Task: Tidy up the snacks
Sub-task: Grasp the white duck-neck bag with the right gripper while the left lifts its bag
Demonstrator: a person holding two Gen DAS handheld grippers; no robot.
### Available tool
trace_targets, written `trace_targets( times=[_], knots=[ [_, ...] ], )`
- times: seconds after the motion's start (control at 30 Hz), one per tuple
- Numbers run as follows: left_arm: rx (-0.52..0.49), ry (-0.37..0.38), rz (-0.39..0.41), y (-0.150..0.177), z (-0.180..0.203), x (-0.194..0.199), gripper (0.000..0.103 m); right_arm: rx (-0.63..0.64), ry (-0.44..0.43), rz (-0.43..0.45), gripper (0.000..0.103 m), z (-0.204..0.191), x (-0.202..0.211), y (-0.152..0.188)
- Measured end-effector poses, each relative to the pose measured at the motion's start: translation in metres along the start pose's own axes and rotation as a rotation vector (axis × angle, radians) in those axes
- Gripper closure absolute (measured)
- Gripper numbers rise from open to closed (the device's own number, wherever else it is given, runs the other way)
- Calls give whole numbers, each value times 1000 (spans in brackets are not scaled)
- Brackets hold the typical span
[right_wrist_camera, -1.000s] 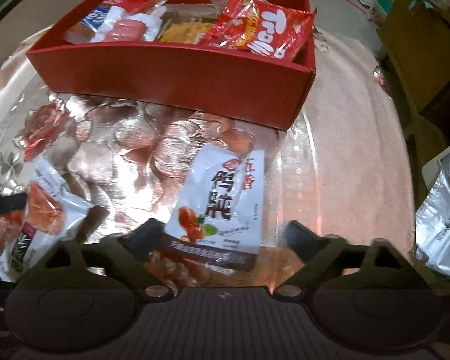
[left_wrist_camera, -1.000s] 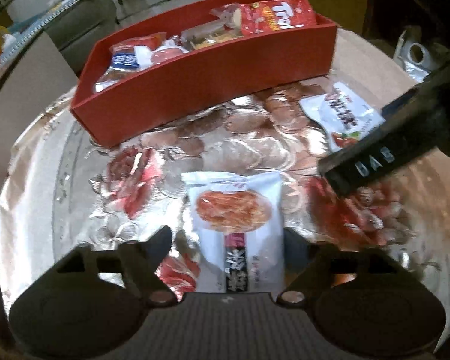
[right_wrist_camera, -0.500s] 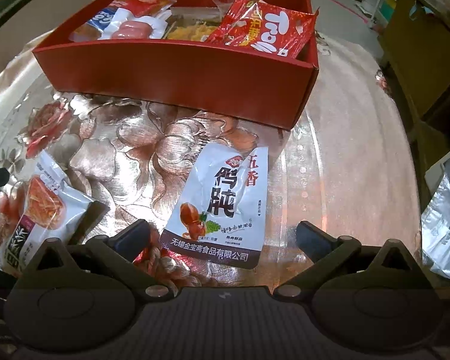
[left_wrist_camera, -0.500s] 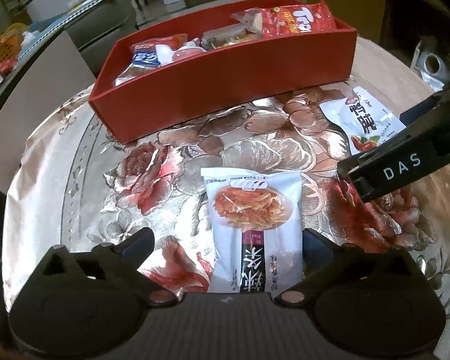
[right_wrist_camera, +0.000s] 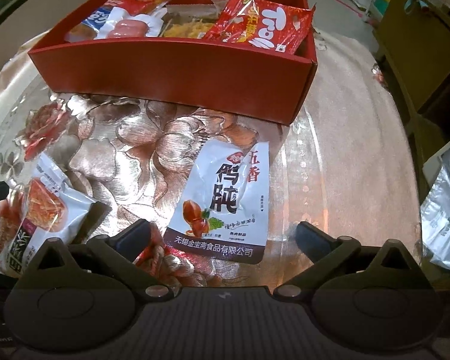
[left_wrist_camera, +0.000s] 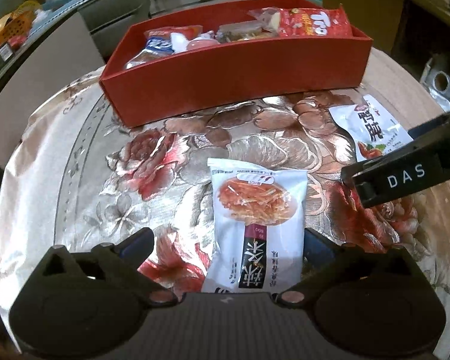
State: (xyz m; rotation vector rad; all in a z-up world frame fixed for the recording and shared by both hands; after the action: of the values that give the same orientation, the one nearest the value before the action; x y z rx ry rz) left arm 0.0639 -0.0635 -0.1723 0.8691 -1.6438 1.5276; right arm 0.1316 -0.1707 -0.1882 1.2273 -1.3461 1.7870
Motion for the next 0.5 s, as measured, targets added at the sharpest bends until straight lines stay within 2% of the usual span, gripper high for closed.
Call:
trace_targets(
  times=[0.23, 0.3, 0.4, 0.47, 0.5],
  knots=[
    [86, 15, -30, 1, -6, -3, 3, -21, 17, 80, 0, 1, 2, 8],
    [113, 43, -51, 1, -7, -5, 3, -15, 16, 79, 0, 2, 2, 7],
    [96, 36, -47, 0, -4, -4, 4, -7, 10, 53, 0, 2, 2, 4],
    [92, 43, -40, 1, -2, -2, 9, -5, 15, 45, 9, -1, 4, 3],
    [91, 55, -43, 0, -1, 0, 17, 7, 5, 42, 19, -5, 7, 0]
  ],
)
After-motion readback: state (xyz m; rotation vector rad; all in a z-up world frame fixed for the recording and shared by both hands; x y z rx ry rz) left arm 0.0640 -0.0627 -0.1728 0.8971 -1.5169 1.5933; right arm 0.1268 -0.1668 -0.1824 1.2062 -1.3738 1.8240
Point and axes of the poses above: each gripper's, at about its wrist camera, not at the fingertips, and x roughly against the way its jaws point, z to its right, y to its underside, the point moved 6 cm from there along -x, roughly the way its jaws point, and after that the axes turned 8 degrees about x, right-handed, at the moved point
